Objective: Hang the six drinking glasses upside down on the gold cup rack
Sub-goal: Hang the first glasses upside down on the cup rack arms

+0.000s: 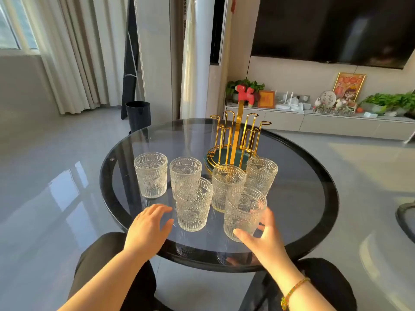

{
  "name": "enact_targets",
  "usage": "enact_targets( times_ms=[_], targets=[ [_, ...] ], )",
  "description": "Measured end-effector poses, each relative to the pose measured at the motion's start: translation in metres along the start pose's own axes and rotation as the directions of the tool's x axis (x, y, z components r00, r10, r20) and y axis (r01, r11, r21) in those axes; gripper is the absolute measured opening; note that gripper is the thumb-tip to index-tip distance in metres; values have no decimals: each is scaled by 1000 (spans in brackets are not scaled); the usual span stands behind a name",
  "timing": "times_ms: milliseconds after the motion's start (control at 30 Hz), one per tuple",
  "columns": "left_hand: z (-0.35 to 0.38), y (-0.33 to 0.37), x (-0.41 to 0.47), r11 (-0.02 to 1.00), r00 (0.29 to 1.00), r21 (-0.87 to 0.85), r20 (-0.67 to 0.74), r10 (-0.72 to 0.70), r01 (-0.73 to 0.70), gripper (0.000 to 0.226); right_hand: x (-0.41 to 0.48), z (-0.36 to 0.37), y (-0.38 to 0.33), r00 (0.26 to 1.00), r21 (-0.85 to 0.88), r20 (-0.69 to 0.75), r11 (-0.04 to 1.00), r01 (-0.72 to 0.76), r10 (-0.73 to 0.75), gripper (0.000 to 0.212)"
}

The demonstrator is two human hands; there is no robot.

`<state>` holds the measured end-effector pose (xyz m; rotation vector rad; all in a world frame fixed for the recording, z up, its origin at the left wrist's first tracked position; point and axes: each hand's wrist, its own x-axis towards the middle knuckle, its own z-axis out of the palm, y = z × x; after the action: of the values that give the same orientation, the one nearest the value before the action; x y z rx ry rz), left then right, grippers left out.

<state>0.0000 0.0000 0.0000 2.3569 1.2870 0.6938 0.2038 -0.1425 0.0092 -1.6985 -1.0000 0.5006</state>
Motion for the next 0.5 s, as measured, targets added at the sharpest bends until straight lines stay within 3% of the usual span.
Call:
enact_targets(
  times_ms=[267, 500],
  targets=[
    [4, -6, 2, 990, 998, 126, 18, 67, -69, 31, 4, 6, 0, 999, -208, -34, 978, -27, 21, 87],
    [3, -6, 1, 991, 998, 122, 16, 53, -55, 31, 5, 7, -1, 998, -176, -59, 984, -30, 20, 77]
  ],
)
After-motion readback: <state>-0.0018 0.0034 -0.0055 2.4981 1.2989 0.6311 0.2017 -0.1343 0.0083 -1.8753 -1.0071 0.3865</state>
